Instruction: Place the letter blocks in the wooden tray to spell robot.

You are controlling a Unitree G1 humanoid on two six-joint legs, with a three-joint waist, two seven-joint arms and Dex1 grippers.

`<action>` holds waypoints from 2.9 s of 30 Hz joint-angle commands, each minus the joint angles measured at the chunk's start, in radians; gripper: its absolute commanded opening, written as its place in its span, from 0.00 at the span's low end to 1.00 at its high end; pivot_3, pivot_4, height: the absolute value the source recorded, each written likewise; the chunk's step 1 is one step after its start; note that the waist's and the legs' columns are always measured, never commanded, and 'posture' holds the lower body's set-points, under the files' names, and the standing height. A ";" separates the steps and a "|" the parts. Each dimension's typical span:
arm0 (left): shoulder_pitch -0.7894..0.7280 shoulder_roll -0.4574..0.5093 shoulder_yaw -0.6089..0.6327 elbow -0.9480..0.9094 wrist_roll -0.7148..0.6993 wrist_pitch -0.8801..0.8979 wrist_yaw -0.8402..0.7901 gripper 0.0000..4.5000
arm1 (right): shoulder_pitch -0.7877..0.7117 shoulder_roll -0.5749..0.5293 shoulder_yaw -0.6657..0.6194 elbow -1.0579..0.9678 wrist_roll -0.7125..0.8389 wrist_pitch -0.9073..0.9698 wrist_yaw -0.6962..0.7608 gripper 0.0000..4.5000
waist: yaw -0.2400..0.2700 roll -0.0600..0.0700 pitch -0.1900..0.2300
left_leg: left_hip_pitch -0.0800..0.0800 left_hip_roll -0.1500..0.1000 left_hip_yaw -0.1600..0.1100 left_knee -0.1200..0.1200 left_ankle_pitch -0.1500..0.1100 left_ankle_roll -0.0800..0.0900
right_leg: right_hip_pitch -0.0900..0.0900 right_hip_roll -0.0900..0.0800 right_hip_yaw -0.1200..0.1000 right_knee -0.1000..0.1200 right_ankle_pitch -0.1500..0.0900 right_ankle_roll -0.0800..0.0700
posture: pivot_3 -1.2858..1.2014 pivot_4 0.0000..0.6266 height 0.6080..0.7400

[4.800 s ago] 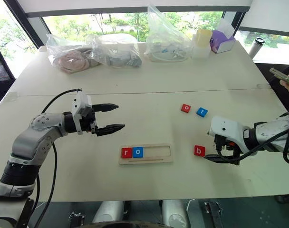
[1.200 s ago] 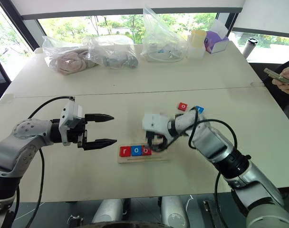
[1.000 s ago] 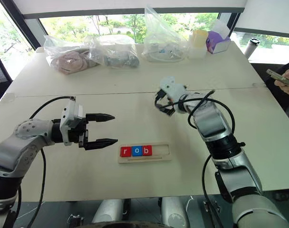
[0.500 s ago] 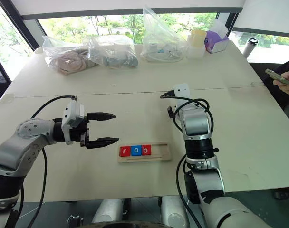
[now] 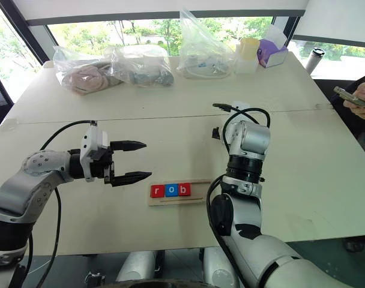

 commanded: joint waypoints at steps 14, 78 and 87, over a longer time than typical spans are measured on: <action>-0.008 -0.017 0.001 -0.019 0.008 -0.021 0.015 1.00 | 0.008 -0.059 0.154 -0.044 0.039 0.101 0.038 0.25 | -0.033 0.000 0.000 | 0.000 0.001 0.000 -0.003 0.000 0.000 | -0.001 0.001 0.000 0.000 0.000 0.001 | 0.52 0.24 1.00; -0.100 -0.059 -0.051 0.101 0.046 -0.087 -0.040 1.00 | 0.544 -1.633 0.788 -0.760 1.047 -0.527 0.700 0.99 | 0.031 -0.007 0.005 | -0.003 0.004 0.007 -0.013 -0.001 0.002 | -0.005 0.002 0.004 -0.015 -0.004 0.005 | 0.52 0.24 1.00; -0.089 -0.053 -0.040 0.097 0.049 -0.092 -0.033 1.00 | 0.843 -1.588 0.627 -0.486 0.715 -0.982 1.167 0.99 | 0.022 -0.007 0.005 | -0.001 0.003 0.011 -0.010 -0.001 0.002 | -0.003 0.000 0.006 -0.013 -0.003 0.006 | 0.52 0.24 1.00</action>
